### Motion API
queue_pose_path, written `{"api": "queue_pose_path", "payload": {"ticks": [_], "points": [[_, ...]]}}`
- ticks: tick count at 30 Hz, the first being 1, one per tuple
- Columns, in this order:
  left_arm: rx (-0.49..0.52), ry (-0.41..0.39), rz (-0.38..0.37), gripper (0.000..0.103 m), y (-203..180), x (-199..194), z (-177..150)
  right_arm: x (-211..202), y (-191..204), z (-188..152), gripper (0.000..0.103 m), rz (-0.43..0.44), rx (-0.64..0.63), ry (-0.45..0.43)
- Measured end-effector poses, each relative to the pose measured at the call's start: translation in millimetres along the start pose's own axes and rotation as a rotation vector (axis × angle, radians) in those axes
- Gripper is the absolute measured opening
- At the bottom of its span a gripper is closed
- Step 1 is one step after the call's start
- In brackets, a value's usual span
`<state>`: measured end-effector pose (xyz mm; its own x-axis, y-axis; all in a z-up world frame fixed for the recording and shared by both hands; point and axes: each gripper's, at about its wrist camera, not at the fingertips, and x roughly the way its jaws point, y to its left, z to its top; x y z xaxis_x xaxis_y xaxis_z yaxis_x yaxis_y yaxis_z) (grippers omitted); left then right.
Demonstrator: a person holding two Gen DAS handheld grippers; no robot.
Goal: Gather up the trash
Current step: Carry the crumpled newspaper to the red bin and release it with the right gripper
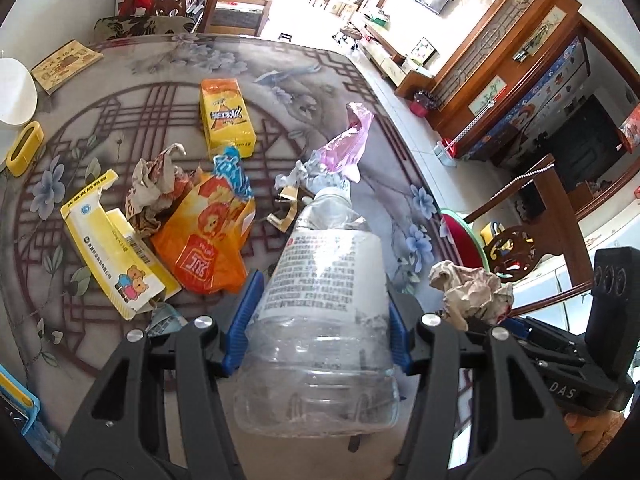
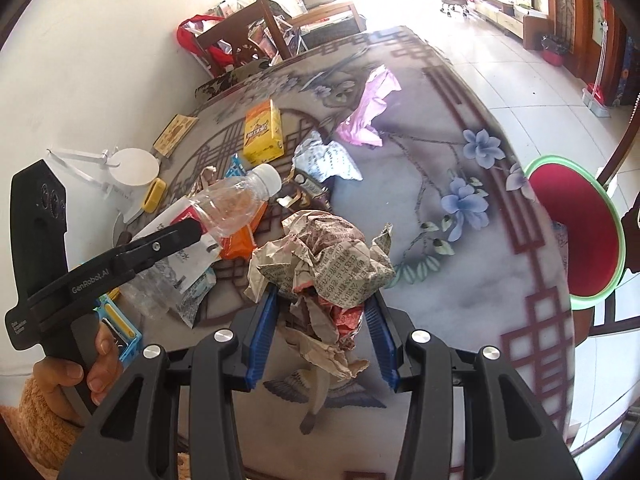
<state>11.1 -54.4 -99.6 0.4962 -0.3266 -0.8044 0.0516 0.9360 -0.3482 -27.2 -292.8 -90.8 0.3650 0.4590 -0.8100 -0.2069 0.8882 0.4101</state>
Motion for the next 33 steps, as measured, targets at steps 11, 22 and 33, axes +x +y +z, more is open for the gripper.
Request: {"api": "queue_pose_path", "payload": {"ticks": [11,22,33], "points": [[0.0,-0.007,0.032,0.054,-26.1,7.5,5.5,-3.5,-33.7,10.3,0.043,0.03,0.029,0.002],[-0.023,-0.023,0.062,0.054,-47.0,11.7,5.0,-9.4,-56.6,20.8,0.043,0.061,0.014,0.006],[0.004,-0.017,0.066,0.054,-84.0,23.9,5.9,-19.3,-91.8,25.5,0.043,0.071,0.045,0.002]]}}
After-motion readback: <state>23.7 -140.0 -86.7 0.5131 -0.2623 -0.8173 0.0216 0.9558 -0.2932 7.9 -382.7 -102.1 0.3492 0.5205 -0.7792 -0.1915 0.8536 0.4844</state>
